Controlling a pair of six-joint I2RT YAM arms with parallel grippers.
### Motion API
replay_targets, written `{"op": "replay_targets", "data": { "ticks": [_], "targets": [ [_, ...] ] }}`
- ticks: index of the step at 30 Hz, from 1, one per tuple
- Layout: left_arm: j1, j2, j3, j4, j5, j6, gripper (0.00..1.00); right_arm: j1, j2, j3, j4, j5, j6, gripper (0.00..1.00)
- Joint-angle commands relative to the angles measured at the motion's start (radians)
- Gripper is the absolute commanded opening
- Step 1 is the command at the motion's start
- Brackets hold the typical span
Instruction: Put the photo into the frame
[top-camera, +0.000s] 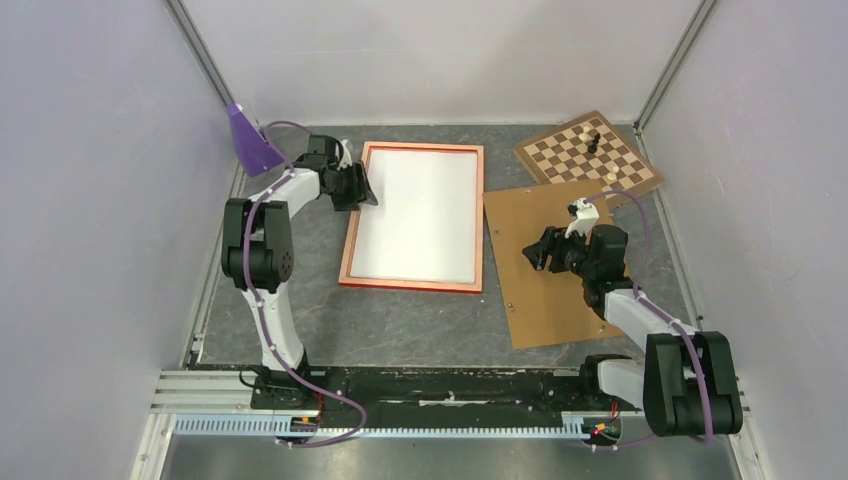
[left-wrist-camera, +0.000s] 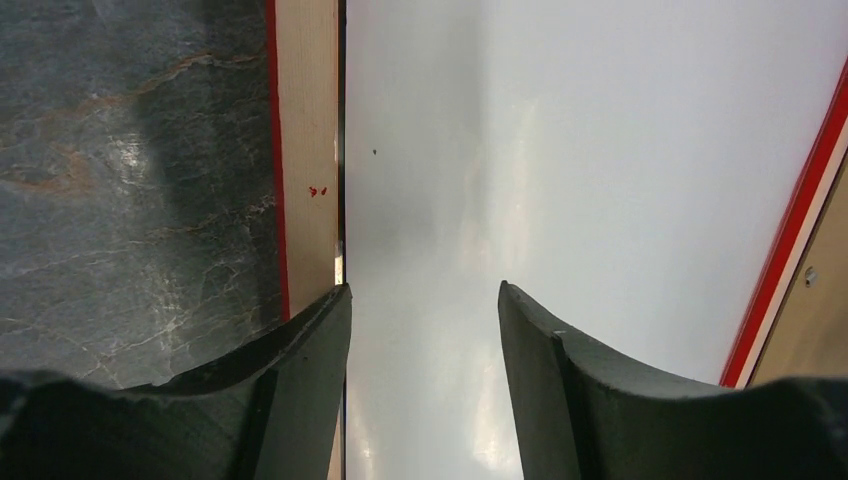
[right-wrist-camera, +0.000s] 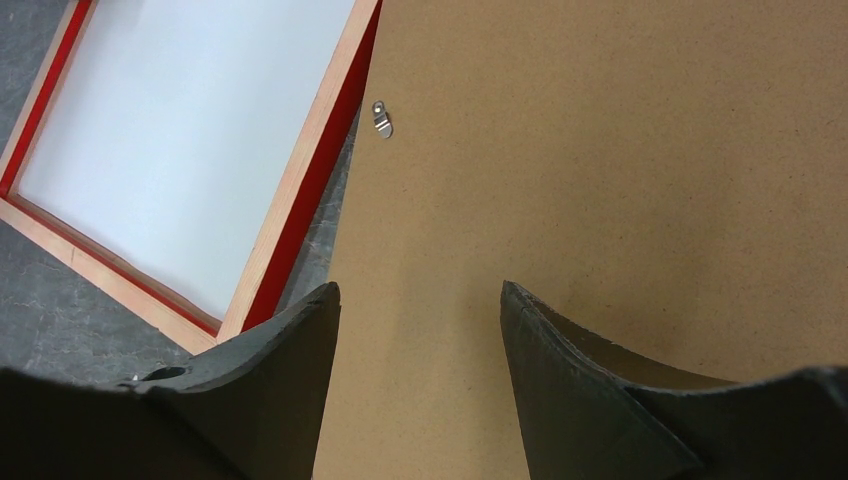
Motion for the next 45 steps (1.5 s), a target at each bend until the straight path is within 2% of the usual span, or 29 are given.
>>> {"op": "replay_targets", "data": {
  "ticks": [1,11,18,19,20,27,32,35,45],
  "targets": [
    [0.006,-0.095,-0.001,0.019,-0.036,0.007,0.64,-0.006,-0.025,-0.002,0.047,-0.007,-0.013,0.64],
    [0.006,-0.150,0.004,0.006,-0.009,0.025,0.67,-0.009,-0.050,0.014,0.023,0.008,-0.043,0.65],
    [0.005,-0.251,-0.047,0.015,0.005,0.074,0.69,-0.066,-0.116,0.077,-0.088,0.111,-0.130,0.80],
    [0.005,-0.268,-0.059,0.021,0.012,0.081,0.79,-0.078,-0.124,0.087,-0.104,0.138,-0.144,0.81],
    [0.006,-0.288,-0.074,0.028,0.020,0.087,0.82,-0.088,-0.132,0.096,-0.126,0.168,-0.157,0.83],
    [0.003,-0.394,-0.133,0.026,0.085,0.151,0.84,-0.163,-0.173,0.184,-0.281,0.378,-0.254,0.94],
    [0.000,-0.469,-0.195,0.055,0.129,0.183,0.85,-0.240,-0.135,0.238,-0.396,0.412,-0.319,0.98],
    [-0.002,-0.507,-0.224,0.067,0.147,0.192,0.86,-0.312,-0.076,0.282,-0.453,0.335,-0.358,0.98],
    [-0.002,-0.556,-0.257,0.082,0.189,0.203,0.86,-0.443,0.184,0.517,-0.656,0.109,-0.624,0.97]
  ]
}}
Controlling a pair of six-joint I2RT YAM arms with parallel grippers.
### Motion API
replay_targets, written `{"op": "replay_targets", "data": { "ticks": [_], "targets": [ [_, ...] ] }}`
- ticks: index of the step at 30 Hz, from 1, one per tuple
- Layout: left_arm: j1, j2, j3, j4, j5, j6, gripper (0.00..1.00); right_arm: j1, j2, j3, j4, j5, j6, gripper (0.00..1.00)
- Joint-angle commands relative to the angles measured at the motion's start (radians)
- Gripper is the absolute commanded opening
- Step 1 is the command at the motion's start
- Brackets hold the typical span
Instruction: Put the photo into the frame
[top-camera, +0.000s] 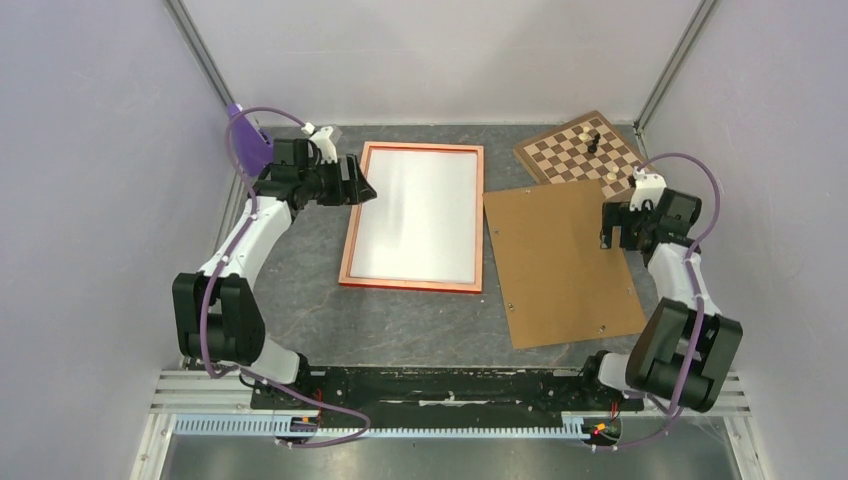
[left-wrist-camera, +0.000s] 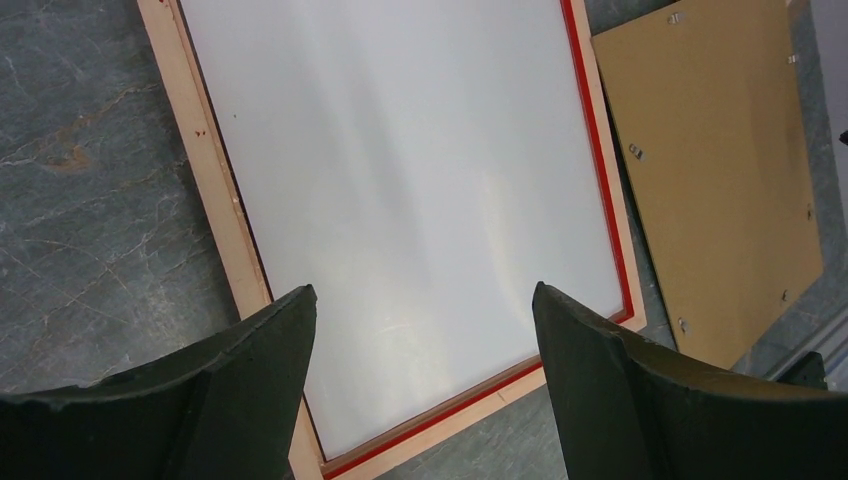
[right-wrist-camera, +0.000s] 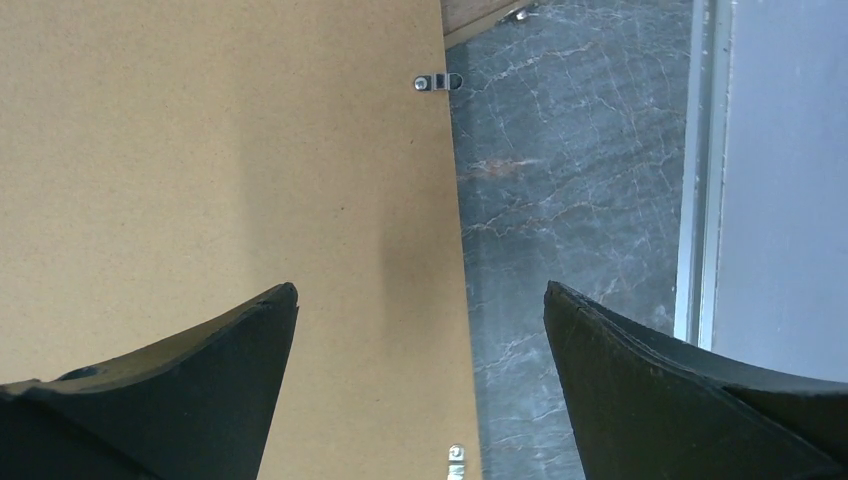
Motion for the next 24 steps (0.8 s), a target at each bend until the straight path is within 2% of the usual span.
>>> {"op": "replay_targets", "data": {
  "ticks": [1,8,14,24],
  "targets": [
    [-0.004,-0.036,-0.007,0.049,0.053,0.062,0.86,-0.043,0.108,0.127,-0.110,-0.132,-0.157,0.97],
    [-0.004,-0.023,-0.013,0.048,0.068,0.068,0.86,-0.090,0.306,0.277,-0.219,-0.284,-0.293,0.94],
    [-0.005,-0.011,-0.017,0.048,0.066,0.075,0.86,-0.092,0.452,0.375,-0.262,-0.338,-0.370,0.92],
    [-0.004,0.001,-0.015,0.043,0.038,0.086,0.86,-0.127,0.571,0.418,-0.313,-0.437,-0.485,0.89]
  ]
}}
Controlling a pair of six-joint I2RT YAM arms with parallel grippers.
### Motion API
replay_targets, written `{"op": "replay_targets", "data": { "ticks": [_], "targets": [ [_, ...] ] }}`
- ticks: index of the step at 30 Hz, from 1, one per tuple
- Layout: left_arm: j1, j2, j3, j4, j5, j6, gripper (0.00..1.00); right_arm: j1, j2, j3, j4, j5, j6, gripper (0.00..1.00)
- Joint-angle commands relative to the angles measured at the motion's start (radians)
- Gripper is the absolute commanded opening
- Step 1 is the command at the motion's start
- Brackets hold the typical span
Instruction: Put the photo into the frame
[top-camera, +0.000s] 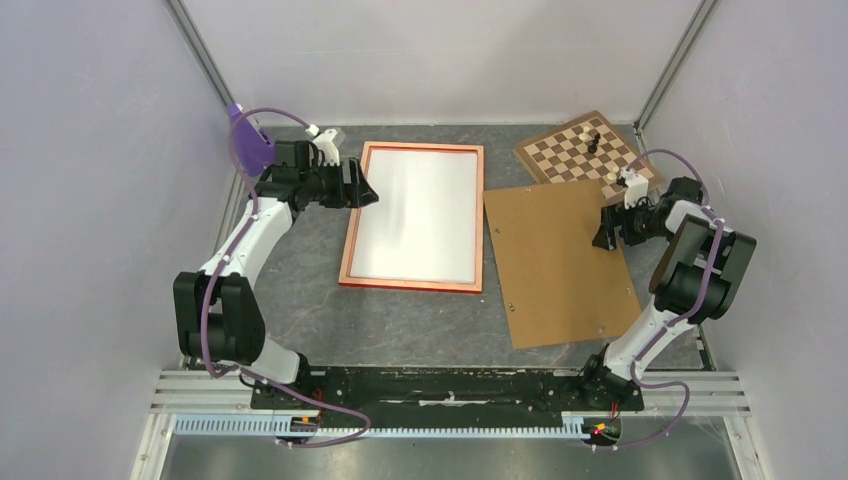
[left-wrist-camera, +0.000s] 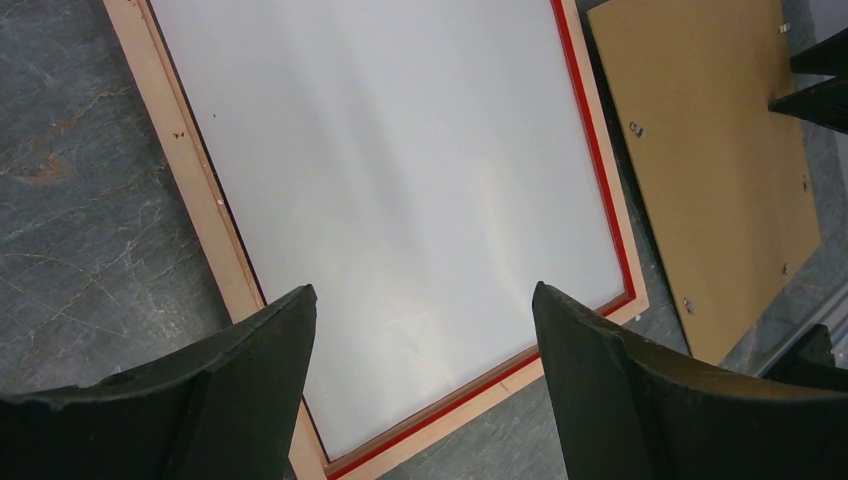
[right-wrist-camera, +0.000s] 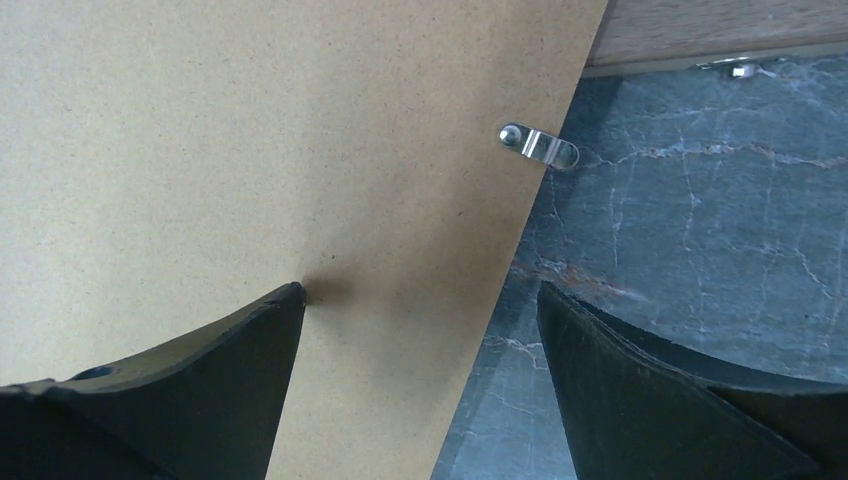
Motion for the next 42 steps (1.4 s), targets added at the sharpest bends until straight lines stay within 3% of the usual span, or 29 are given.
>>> {"op": "replay_targets", "data": {
  "ticks": [1,13,22,31,42],
  "targets": [
    [-0.004,0.004,0.000,0.037,-0.009,0.042,0.86,-0.029,0.022,0.042,-0.026,-0.075,-0.067,0.89],
    [-0.004,0.024,0.001,0.033,-0.014,0.052,0.85,-0.033,0.081,0.116,-0.046,-0.130,-0.055,0.88],
    [-0.005,0.034,0.003,0.027,-0.004,0.079,0.85,-0.052,0.179,0.196,-0.150,-0.176,-0.181,0.88],
    [-0.004,0.077,0.017,0.021,0.037,0.105,0.85,-0.085,0.336,0.339,-0.411,-0.246,-0.407,0.88],
    [-0.012,0.102,0.037,0.016,0.043,0.110,0.85,-0.084,0.412,0.322,-0.535,-0.339,-0.535,0.86]
  ]
}}
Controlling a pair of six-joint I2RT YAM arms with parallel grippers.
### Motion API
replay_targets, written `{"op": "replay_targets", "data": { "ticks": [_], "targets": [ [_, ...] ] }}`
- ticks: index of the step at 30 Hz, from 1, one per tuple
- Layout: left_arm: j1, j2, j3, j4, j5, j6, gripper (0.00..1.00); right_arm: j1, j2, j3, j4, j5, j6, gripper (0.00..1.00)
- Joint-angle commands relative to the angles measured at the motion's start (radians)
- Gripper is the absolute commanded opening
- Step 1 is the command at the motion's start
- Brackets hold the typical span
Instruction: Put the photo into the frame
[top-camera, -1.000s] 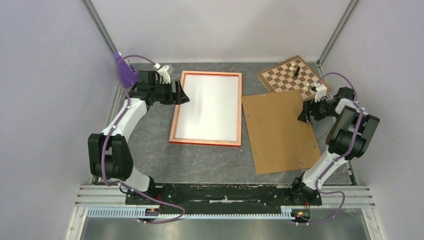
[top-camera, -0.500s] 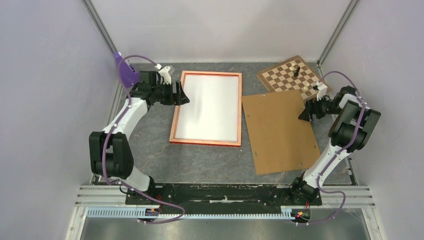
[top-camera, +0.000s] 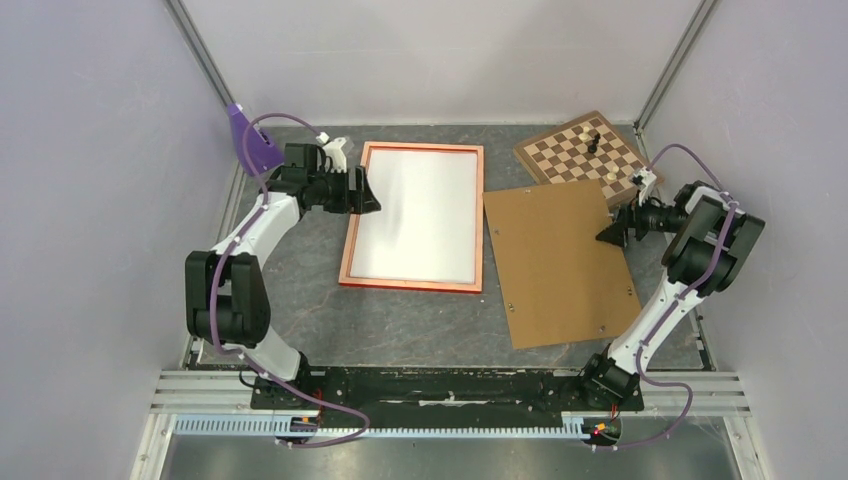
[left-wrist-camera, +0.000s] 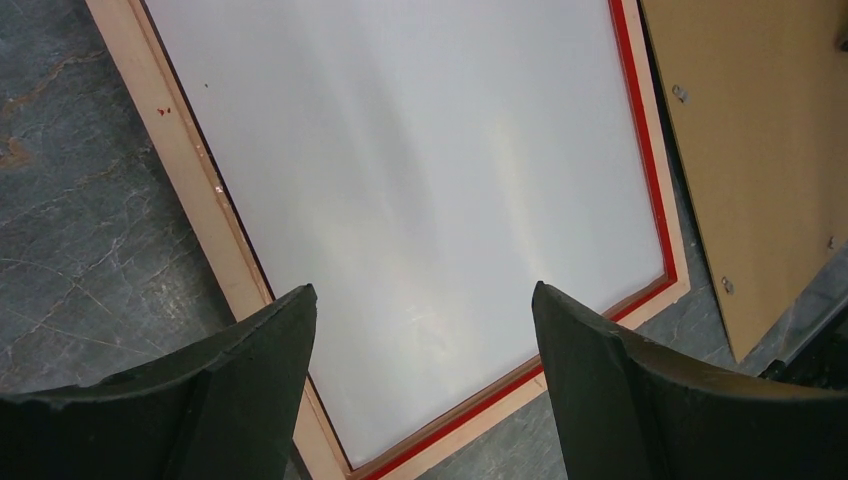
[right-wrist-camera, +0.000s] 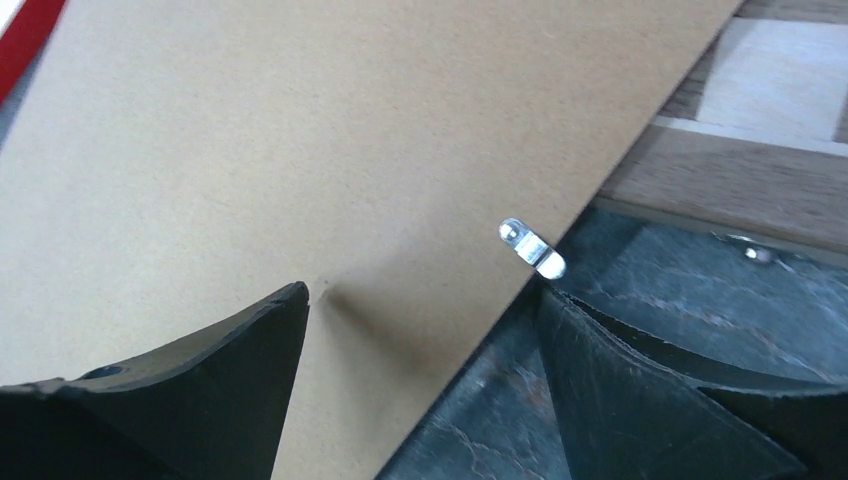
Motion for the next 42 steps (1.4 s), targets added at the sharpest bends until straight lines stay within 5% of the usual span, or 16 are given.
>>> {"op": "replay_targets", "data": {
  "ticks": [1,11,21,30,42],
  "targets": [
    [-0.009,-0.001,0.034,0.017,0.033,0.050,0.85,0.010,0.087,-0.031,-0.129,0.025,-0.057,0.85],
    [-0.014,-0.009,0.021,0.020,0.028,0.055,0.85,0.010,0.130,-0.023,-0.230,-0.069,-0.132,0.73],
    [-0.016,0.001,0.012,0.020,0.011,0.055,0.85,-0.021,0.158,0.034,-0.301,-0.110,-0.171,0.30],
    [-0.042,0.029,0.010,0.042,0.010,0.055,0.85,-0.036,0.128,0.052,-0.331,-0.128,-0.188,0.07],
    [-0.216,0.150,0.085,0.131,-0.002,-0.018,0.85,-0.036,0.073,0.071,-0.330,-0.245,-0.102,0.00]
  ]
}}
